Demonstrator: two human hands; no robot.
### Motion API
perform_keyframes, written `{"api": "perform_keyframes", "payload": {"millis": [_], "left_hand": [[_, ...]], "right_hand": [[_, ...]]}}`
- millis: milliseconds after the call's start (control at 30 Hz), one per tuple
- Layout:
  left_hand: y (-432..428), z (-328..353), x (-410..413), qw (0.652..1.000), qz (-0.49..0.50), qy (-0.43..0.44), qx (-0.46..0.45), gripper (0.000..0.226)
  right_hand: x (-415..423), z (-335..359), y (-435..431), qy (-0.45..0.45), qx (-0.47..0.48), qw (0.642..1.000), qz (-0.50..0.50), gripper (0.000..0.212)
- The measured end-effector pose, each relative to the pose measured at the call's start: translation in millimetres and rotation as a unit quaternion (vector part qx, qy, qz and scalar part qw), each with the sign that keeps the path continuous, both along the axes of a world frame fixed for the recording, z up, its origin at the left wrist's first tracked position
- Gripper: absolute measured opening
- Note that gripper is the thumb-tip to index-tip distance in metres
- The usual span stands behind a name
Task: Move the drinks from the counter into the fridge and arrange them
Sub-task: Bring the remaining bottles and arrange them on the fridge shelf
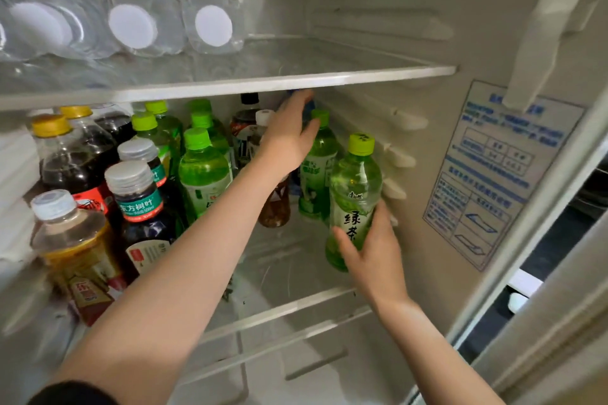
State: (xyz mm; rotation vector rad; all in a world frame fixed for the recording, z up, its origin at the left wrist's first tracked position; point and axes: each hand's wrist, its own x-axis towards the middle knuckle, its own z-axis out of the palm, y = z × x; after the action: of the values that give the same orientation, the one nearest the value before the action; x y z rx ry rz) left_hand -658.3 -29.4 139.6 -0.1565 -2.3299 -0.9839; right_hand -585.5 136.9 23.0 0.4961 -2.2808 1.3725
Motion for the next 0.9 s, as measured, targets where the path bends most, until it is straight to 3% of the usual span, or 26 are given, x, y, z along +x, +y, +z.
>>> {"api": "perform_keyframes", "payload": {"millis": [100,300,467,667,900], "left_hand": [[7,1,-9,0.998,-0.023,-0.064,0.001,0.049],[19,2,-6,0.999,0.009,-0.026,-0.043,0.033],[7,2,8,0.995,-0.007,-0.079,-0.066,0.037],[-9,33,13,0.963,-0.023,-0.114,-0.243,0.045],[-14,46,10,0.963,-0.084,-0.154,-0.206,0.042]], "right_hand": [[1,1,3,-0.009,0.008,1.000,-0.001,0.070],[2,2,5,-0.018,0.008,1.000,0.003,0.068],[4,2,8,-0.014,0.041,0.999,-0.011,0.068],[6,2,7,-0.020,0.031,0.999,-0.025,0.066],[8,3,9,-0.027,0.037,0.999,-0.002,0.062]]}}
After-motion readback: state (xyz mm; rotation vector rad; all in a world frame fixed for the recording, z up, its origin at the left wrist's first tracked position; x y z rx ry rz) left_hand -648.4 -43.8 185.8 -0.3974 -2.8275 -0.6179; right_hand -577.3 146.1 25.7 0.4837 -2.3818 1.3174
